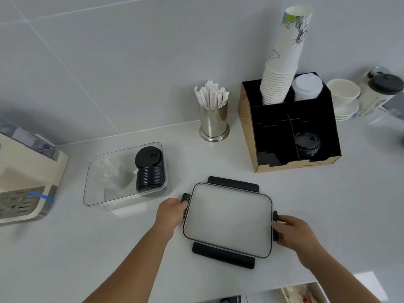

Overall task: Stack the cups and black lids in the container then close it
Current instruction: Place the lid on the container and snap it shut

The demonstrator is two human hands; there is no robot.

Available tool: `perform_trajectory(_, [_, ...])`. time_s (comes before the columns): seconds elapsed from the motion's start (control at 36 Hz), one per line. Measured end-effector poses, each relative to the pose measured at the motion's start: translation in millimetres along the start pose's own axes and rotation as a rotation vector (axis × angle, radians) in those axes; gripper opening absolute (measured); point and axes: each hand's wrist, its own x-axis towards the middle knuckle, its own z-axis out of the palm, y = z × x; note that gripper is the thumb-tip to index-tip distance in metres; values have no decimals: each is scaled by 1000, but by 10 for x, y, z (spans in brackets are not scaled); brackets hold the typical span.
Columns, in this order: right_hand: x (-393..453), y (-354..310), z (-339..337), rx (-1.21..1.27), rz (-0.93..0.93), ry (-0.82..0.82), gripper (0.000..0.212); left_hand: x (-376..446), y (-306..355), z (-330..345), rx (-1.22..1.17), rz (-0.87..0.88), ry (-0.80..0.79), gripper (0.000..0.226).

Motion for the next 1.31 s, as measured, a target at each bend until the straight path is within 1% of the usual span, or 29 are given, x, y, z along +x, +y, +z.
perform_trajectory(0.03, [3,-6,23,-14,-8,-5,9,16,1,-5,12,3,-5,26])
perform_trajectory(0.08, [5,-26,60,-43,-22,-6,10,26,9,8,39,-3,-17,16])
perform_trajectory(0.11, [15,-30,69,-67,-30,-2,11,29,11,23,53,4,-19,16])
perform_trajectory(0.19, [32,-41,75,-135,-56,18,13,20,0,47,86,43,16,5])
perform_trajectory(0.31, [62,-42,62,-144,-60,20,21,30,-22,52,104,38,35,16])
perform_trajectory(0.39, [81,-21,50,-117,-55,10,21,10,-47,31,81,10,31,19])
perform_trajectory(0.5, [96,-30,16,-76,-75,13,22,-51,-112,9,42,27,44,14])
perform_trajectory(0.67, [149,-183,30,-65,-165,44,10,-229,-164,-59,-43,73,80,15])
perform_trajectory(0.78, [150,-307,59,-73,-208,55,6,-360,-132,-139,-109,92,103,15])
perform_trajectory(0.97, [82,-543,89,9,-264,103,15,-549,-5,-293,-192,193,119,15])
perform_trajectory(1.11, [27,-707,173,56,-306,129,14,-607,100,-463,-236,247,99,17])
perform_trajectory(1.19, [-19,-822,273,66,-322,123,12,-591,149,-611,-277,265,90,19])
perform_trajectory(1.31, [-65,-948,438,68,-339,91,15,-529,192,-815,-329,281,104,17])
